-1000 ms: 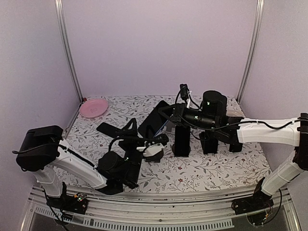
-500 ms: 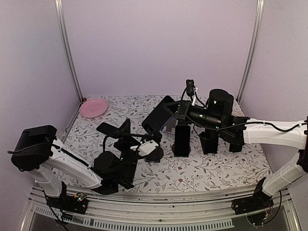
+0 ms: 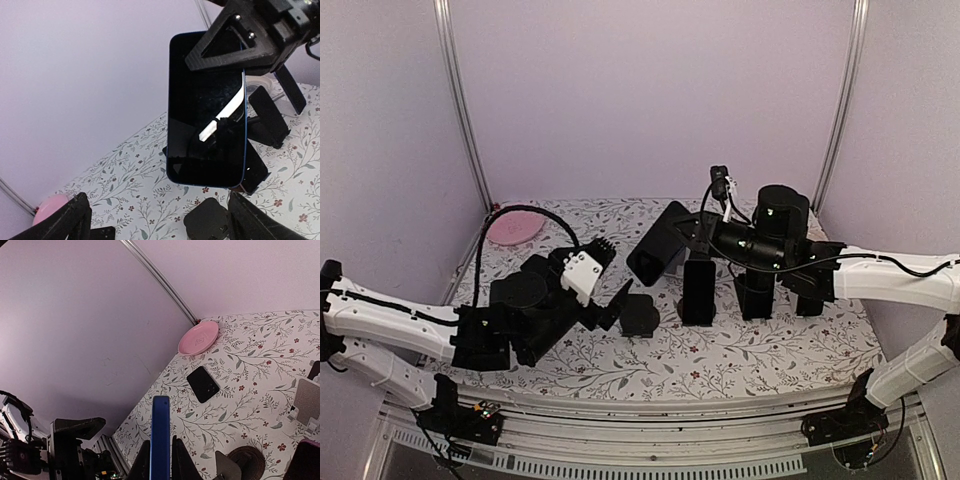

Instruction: Place the phone on the phone stand

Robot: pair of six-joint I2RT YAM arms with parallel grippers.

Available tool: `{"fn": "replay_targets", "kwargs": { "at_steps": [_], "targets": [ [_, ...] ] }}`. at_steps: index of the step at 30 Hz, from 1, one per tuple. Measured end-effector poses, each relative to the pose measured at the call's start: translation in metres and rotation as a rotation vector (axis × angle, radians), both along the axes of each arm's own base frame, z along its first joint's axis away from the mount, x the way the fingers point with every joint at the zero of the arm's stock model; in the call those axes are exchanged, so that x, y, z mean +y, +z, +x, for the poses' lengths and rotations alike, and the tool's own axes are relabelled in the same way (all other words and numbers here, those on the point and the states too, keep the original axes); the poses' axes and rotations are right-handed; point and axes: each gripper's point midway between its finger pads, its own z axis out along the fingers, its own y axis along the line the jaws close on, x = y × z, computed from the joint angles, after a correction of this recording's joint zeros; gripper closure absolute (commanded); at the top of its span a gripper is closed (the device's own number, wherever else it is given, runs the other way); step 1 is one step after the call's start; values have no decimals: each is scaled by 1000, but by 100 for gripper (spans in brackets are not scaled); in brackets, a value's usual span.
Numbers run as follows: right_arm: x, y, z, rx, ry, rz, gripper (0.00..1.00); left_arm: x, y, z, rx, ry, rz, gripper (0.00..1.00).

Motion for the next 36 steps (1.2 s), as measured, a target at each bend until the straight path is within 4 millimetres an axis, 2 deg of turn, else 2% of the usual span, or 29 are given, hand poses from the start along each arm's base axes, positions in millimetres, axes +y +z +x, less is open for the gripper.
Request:
{"fn": "replay_targets", "kwargs": {
  "at_steps": [1,6,12,27,36],
  "targets": [
    [0,-2,0,-8,4,-16,98,7,4,3,21,-3,-39,6],
    [3,-11,-8,-49,76,-87,98,27,-1,16,169,-65,-186,6],
    [20,-14,-20,-143,223,-156,98,45,-13,34,320,-97,-318,7],
    [60,-74,-24,-339,417,-356,98,47,-50,48,545,-133,-401,15],
    [70,-114,-22,-446,528,-445,98,49,-75,59,625,-140,-388,17]
  ]
}}
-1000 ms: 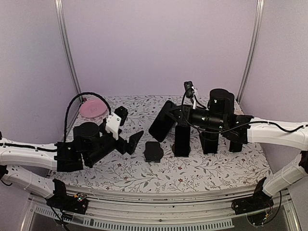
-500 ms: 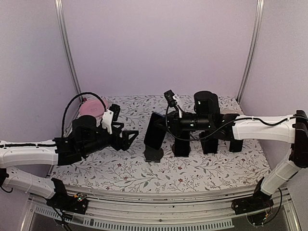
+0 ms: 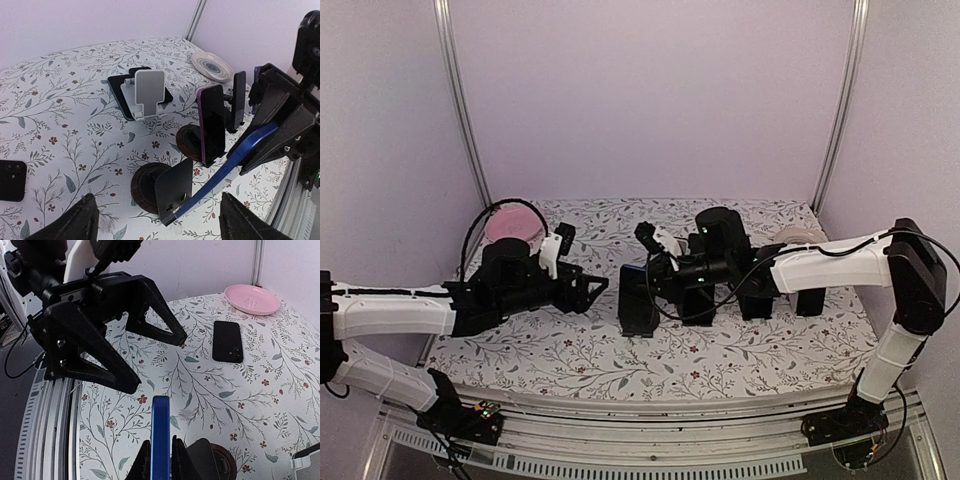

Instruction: Place the phone on the phone stand

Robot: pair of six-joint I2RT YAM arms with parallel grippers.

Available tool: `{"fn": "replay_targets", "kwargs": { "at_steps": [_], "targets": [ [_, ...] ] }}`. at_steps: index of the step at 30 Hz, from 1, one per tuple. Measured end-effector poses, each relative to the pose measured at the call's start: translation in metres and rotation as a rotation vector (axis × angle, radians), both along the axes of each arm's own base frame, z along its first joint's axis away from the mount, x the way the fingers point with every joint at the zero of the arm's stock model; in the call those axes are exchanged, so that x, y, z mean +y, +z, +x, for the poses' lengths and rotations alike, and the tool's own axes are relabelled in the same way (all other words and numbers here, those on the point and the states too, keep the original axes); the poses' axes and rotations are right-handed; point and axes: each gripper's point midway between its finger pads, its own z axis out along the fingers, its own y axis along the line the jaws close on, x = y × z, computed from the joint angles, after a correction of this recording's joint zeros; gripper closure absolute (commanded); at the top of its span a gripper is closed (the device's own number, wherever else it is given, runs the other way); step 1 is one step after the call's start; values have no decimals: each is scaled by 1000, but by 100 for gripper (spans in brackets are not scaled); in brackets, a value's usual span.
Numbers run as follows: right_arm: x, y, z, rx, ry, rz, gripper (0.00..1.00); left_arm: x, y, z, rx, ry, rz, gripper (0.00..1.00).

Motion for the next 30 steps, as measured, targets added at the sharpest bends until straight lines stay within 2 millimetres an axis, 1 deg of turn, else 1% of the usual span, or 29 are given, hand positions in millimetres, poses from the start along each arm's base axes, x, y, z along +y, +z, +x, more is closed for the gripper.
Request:
{"fn": "replay_targets", "kwargs": {
  "at_steps": [4,13,20,25,30],
  "targets": [
    [-1,-14,3,-20,52,-12,98,-1,-8,5,21,-14,-4,18],
    [3,-24,2,-98,156,4,98,-2,-25,15,65,-45,-8,18],
    [5,-43,0,-90,203,-14,98,-2,-25,17,71,-65,-24,19],
    [6,-47,6,-81,217,-33,98,-3,-22,17,64,-76,-37,19],
    [7,-54,9,-55,229,-38,97,-1,-24,15,66,-77,-37,19]
  ]
}}
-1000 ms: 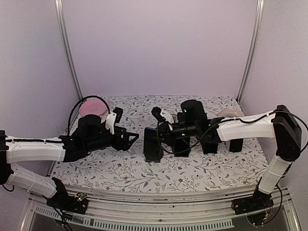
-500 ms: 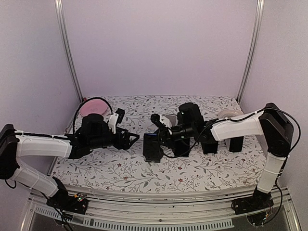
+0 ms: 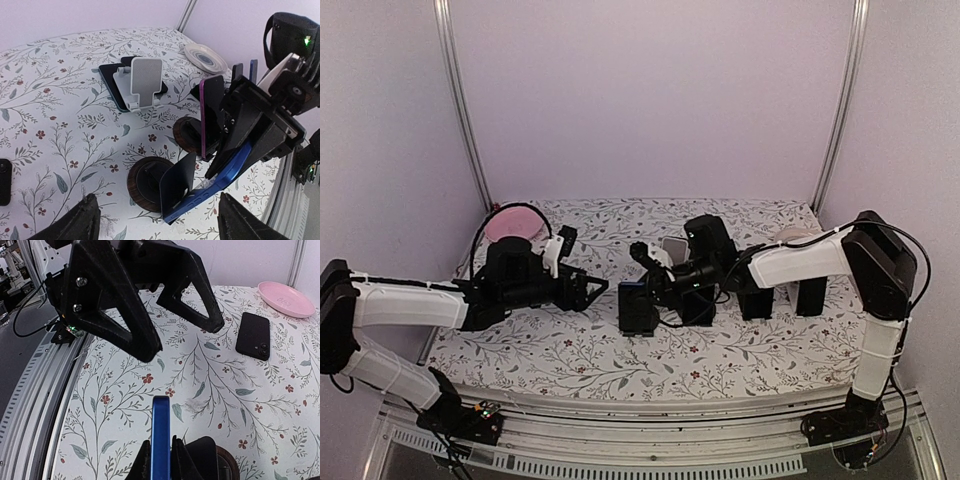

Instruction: Place the phone on the phone stand

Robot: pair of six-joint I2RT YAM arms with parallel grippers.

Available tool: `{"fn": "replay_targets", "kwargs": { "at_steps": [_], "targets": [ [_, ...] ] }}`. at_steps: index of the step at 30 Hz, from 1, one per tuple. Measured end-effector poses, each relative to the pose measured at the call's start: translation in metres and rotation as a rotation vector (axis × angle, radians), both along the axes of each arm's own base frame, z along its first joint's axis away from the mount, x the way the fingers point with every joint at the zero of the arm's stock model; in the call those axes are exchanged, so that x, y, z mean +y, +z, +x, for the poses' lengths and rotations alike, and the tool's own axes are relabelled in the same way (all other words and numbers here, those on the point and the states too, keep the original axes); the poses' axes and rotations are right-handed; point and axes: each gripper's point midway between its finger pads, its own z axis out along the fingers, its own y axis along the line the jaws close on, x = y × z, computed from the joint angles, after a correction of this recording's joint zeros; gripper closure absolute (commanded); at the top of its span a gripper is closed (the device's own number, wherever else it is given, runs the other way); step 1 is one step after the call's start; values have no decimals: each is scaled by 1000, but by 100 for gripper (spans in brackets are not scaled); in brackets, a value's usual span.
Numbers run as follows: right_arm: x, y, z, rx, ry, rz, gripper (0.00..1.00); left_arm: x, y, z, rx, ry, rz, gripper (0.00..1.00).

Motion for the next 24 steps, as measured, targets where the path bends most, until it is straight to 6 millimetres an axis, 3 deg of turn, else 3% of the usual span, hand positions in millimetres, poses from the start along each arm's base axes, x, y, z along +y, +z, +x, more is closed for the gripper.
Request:
{"fn": "replay_targets", "kwargs": {
  "at_steps": [16,24],
  "targets": [
    [6,-8,7,65,-13,-62,94,6,1,-5,-6,4,-5,19],
    [5,-8,9,70,-25,-78,87,7,0,-5,-5,5,-4,19]
  ]
}}
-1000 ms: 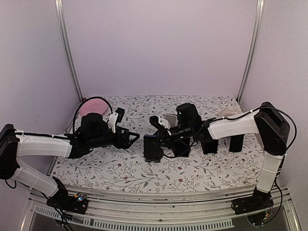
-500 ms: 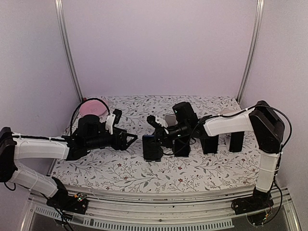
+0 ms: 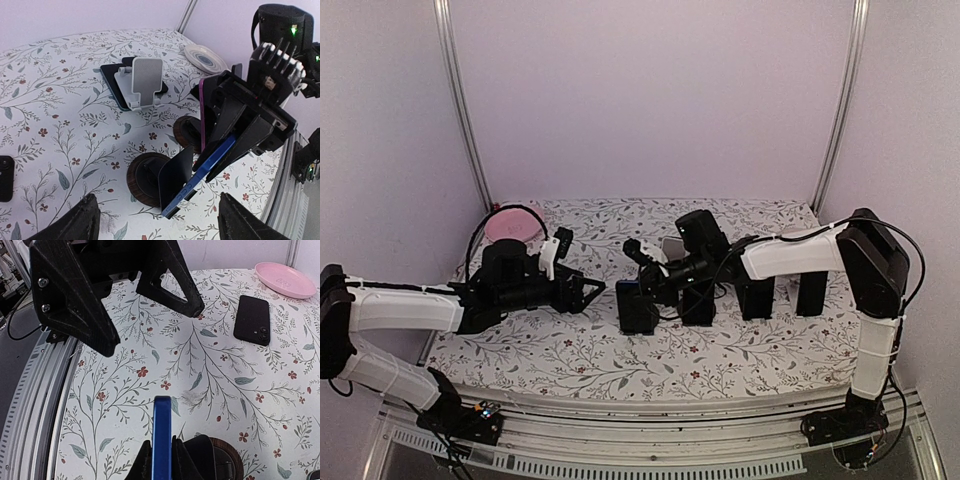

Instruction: Place the phone on the phone stand

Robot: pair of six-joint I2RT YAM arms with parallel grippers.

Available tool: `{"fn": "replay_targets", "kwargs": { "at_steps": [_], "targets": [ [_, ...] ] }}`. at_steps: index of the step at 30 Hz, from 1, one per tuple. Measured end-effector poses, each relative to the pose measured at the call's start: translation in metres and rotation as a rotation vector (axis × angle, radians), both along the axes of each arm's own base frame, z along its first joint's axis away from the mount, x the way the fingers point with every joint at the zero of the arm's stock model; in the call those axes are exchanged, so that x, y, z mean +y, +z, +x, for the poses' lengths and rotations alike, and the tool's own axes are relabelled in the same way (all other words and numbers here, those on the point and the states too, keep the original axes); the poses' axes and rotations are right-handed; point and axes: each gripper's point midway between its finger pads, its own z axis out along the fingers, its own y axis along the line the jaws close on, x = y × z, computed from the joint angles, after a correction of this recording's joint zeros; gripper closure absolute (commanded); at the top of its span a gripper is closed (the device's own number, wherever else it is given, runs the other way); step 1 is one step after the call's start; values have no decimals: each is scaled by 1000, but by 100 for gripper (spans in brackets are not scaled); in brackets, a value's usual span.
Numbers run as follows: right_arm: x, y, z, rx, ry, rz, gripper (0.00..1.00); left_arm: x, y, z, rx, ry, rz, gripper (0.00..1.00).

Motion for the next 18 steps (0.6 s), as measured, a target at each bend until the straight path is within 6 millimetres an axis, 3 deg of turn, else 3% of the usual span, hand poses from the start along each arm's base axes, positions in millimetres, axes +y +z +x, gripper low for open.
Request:
{"fn": "replay_targets", "kwargs": {
  "at_steps": [9,14,18],
  "targets": [
    [-2,0,7,-15,-25,-11,66,0,0,0,1,-2,-1,15],
    [-3,-1,10,-18,-37,-16,60,0,0,0,2,-5,-2,12],
    [-4,-2,12,-25,-49,-23,44,-1,-1,-1,6,-10,-3,12]
  ]
}}
